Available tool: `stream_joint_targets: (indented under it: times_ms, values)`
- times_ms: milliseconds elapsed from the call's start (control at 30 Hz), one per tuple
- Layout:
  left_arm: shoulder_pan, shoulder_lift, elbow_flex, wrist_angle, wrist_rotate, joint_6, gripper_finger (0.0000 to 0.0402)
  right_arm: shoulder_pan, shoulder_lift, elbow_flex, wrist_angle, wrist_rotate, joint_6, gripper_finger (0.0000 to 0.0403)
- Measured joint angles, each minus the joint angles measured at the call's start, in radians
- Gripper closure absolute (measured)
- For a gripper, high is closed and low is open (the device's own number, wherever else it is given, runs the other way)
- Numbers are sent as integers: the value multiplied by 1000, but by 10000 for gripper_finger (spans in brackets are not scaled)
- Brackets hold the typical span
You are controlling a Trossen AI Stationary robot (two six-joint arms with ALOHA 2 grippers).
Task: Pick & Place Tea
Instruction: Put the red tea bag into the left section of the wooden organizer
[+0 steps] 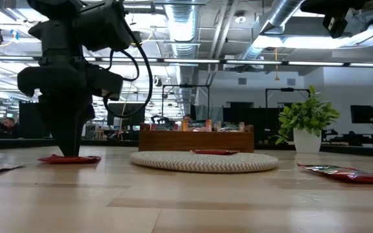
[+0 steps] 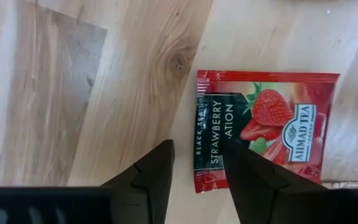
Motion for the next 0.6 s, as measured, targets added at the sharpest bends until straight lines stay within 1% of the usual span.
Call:
stream_joint_targets:
  times_ms: [167, 333, 433, 600]
  values:
    - [-12, 5, 0, -18, -42, -50, 264, 0, 0, 0, 0, 0, 0, 386]
    - [-12, -19, -10, -28, -59, -45, 274, 0, 0, 0, 0, 0, -2, 386]
    - [-12, -20, -11, -33, -66, -43, 300, 0, 0, 0, 0, 0, -2, 386]
    - [-12, -20, -12, -38, -84, -43, 364, 0, 0, 0, 0, 0, -2, 386]
